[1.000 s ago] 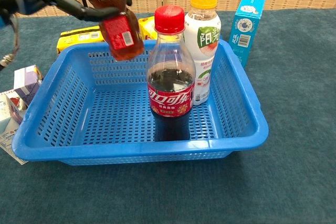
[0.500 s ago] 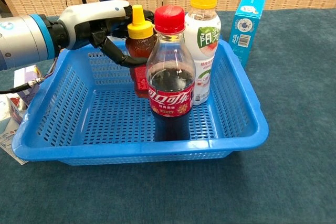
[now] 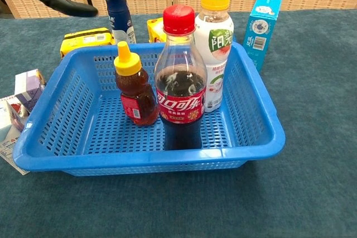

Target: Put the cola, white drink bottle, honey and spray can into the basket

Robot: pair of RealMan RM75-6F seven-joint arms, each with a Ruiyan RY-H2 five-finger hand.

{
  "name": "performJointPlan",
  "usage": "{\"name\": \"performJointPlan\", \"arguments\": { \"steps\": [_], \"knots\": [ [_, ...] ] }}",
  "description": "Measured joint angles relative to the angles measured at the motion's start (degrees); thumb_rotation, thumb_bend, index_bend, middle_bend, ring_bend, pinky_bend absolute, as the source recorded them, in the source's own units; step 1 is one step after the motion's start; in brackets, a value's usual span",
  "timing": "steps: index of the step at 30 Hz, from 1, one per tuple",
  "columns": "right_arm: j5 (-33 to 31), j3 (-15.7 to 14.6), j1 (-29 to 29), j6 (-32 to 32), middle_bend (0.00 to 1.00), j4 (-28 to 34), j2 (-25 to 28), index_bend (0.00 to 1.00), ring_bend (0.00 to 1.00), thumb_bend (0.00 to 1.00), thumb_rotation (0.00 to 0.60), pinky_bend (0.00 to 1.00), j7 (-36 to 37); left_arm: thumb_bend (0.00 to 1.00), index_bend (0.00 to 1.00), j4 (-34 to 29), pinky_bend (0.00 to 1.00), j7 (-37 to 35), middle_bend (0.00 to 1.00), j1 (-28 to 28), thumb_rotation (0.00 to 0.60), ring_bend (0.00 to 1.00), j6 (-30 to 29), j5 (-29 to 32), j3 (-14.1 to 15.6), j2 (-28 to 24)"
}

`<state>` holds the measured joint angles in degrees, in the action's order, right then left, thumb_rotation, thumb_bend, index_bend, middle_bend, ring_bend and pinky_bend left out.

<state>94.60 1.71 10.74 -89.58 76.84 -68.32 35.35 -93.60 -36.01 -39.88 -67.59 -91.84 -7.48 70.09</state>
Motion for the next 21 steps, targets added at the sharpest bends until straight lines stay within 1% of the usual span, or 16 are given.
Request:
{"name": "performJointPlan", "arguments": {
  "steps": [3, 5, 8, 11, 14, 15, 18, 21],
  "knots": [
    [0.2, -0.1, 0.0, -0.1, 0.00, 0.2, 0.1, 0.00, 0.00, 0.00, 0.600, 0.00, 0.0, 0.14, 0.00, 1.6, 0.00, -3.4, 0.00, 1.7, 0.561, 0.00, -2.4, 1.3, -0.8, -2.7],
    [0.5, -0.2, 0.1, -0.1, 0.00, 0.3, 0.1, 0.00, 0.00, 0.00, 0.600, 0.00, -0.1, 0.14, 0.00, 3.3, 0.00, -5.9, 0.00, 2.2, 0.561, 0.00, -2.3, 3.2, -1.3, -3.7],
    [0.7, -0.2, 0.2, 0.0, 0.00, 0.4, 0.1, 0.00, 0.00, 0.00, 0.600, 0.00, -0.2, 0.14, 0.00, 7.9, 0.00, -9.7, 0.00, 2.6, 0.563, 0.00, -0.5, 6.4, -2.0, -4.1],
    [0.8, -0.2, 0.4, 0.1, 0.00, 0.5, 0.0, 0.00, 0.00, 0.00, 0.600, 0.00, -0.3, 0.14, 0.00, 13.3, 0.00, -12.6, 0.00, 2.3, 0.565, 0.00, 3.6, 8.9, -2.1, -3.5],
    [1.0, -0.2, 0.7, 0.5, 0.00, 0.5, -0.1, 0.00, 0.00, 0.00, 0.600, 0.00, -0.5, 0.14, 0.00, 18.6, 0.00, -14.2, 0.00, 1.0, 0.568, 0.00, 9.2, 9.9, -1.6, -1.7],
    [1.0, -0.2, 0.8, 0.7, 0.00, 0.4, -0.2, 0.00, 0.00, 0.00, 0.600, 0.00, -0.5, 0.14, 0.00, 20.7, 0.00, -14.7, 0.00, 0.1, 0.568, 0.00, 11.5, 10.0, -1.4, -0.4],
    [1.0, -0.3, 1.2, 1.5, 0.00, 0.2, -0.4, 0.00, 0.00, 0.00, 0.600, 0.00, -0.6, 0.13, 0.00, 25.3, 0.00, -16.1, 0.00, -2.2, 0.569, 0.00, 15.9, 10.5, -1.2, 3.6],
    [1.0, -0.4, 1.5, 2.0, 0.00, -0.1, -0.7, 0.00, 0.00, 0.00, 0.600, 0.00, -0.8, 0.12, 0.00, 28.1, 0.00, -16.9, 0.00, -4.5, 0.570, 0.00, 19.2, 11.4, -1.5, 7.1]
  ]
}}
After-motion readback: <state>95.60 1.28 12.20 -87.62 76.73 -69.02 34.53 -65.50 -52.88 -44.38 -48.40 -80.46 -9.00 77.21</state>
